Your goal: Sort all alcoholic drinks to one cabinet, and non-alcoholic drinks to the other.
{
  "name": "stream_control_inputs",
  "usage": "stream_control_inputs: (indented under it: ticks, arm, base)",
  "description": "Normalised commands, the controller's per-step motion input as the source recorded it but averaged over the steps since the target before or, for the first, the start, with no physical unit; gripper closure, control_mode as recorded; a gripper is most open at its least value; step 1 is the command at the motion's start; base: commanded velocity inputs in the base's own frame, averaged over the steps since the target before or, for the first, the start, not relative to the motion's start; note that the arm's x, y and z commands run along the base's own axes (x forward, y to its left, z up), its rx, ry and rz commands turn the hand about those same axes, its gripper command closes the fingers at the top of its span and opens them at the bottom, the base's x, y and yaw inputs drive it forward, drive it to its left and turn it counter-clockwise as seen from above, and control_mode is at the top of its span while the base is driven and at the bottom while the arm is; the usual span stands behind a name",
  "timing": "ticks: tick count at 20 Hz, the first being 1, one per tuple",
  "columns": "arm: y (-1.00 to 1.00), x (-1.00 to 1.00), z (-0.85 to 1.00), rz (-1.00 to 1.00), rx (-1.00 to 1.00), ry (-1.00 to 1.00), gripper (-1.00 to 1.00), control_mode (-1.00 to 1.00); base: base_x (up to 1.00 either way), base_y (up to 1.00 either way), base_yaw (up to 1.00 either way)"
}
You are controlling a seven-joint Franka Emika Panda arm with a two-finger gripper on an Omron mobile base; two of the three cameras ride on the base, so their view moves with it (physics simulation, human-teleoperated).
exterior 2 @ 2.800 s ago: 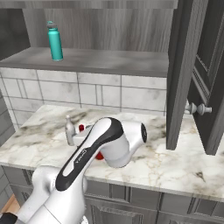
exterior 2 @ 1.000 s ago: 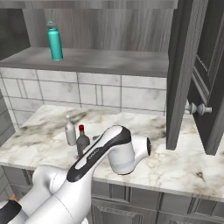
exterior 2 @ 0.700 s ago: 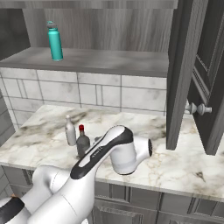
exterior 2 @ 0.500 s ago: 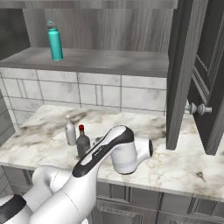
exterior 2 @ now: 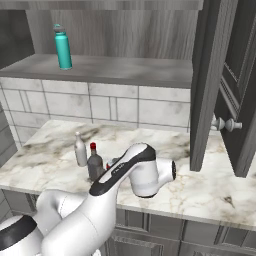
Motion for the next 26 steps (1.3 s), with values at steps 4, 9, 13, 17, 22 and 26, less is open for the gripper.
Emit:
stream_control_inputs:
  ticks: [4, 9, 13, 17, 22, 26]
  arm:
    - [-0.05, 0.11, -0.23, 0.0, 0.0, 0.0, -1.0, -1.0]
    - [-0.01, 0.1, -0.2, 0.0, 0.0, 0.0, -1.0, -1.0]
    - [0.0, 0.12, -0.15, 0.0, 0.0, 0.0, -1.0, -1.0]
    - [-0.01, 0.13, -0.15, 0.0, 0.0, 0.0, -1.0, -1.0]
    - [-0.03, 0.12, -0.15, 0.0, 0.0, 0.0, -1.0, -1.0]
    - [-0.04, 0.12, -0.13, 0.0, 0.0, 0.0, -1.0, -1.0]
  base:
    - [0.0, 0.0, 0.0]
    - [0.0, 0.0, 0.0]
    - [0.0, 0.0, 0.0]
    - [0.0, 0.0, 0.0]
    - [0.0, 0.0, 0.0]
    - [0.0, 0.0, 0.0]
